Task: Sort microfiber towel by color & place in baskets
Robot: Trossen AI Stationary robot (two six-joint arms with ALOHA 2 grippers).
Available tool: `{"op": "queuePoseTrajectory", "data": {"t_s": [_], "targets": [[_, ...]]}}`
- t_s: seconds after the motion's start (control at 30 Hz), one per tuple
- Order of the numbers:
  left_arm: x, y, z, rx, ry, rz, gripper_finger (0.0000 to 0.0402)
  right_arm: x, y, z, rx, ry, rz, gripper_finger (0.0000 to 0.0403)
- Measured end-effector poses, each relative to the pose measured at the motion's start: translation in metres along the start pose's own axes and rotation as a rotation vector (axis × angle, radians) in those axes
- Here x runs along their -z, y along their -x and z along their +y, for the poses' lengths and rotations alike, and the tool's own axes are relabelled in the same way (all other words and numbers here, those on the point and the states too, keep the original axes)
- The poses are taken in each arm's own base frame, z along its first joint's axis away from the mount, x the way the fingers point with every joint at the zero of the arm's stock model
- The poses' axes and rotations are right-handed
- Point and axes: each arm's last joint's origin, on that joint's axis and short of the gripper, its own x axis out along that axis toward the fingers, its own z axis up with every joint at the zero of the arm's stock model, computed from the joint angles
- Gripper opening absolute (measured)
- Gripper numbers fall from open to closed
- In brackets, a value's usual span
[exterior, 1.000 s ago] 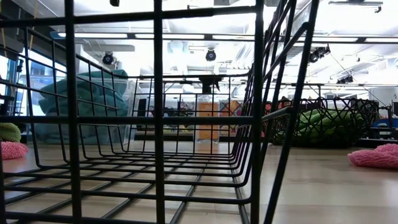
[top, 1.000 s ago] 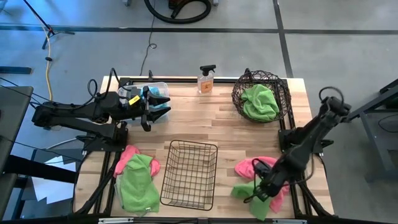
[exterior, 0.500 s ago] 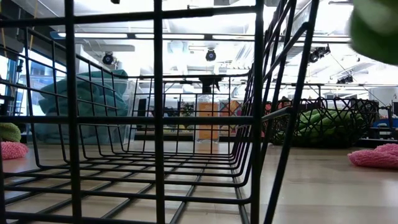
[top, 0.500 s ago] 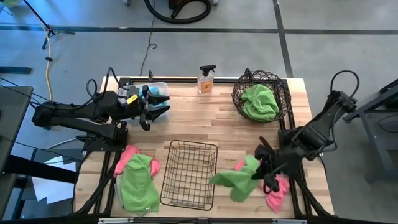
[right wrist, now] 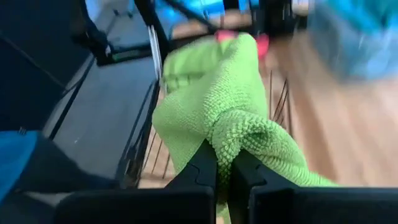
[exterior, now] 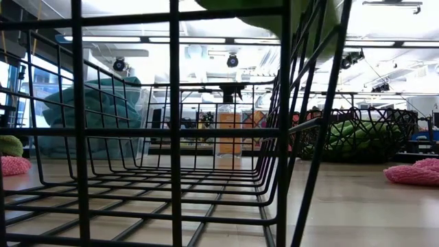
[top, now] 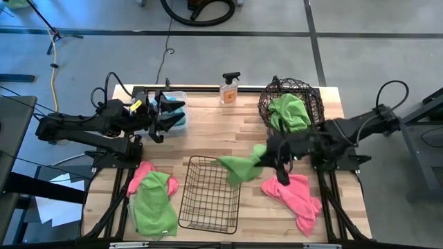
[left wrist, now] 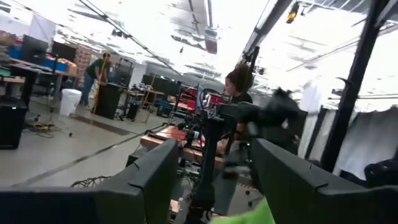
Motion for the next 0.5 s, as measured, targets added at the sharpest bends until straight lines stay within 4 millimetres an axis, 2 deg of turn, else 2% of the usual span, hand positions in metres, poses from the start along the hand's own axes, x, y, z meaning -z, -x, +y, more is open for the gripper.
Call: {"op": "queuePoseTrajectory", "data": {"t_s": [0.3,0.5], "targets": [[0.0,0.0,-0.001,0.018,-0.021,0.004,0.0201,-0.042,0.005,-0.029,-0.001,0.219,-0.332,0.0001],[0.003,-0.003,-0.001,0.018,-0.027,0.008,0.0201,-0.055,0.015,-0.041,0.062,0.309,-0.457,0.0]]}}
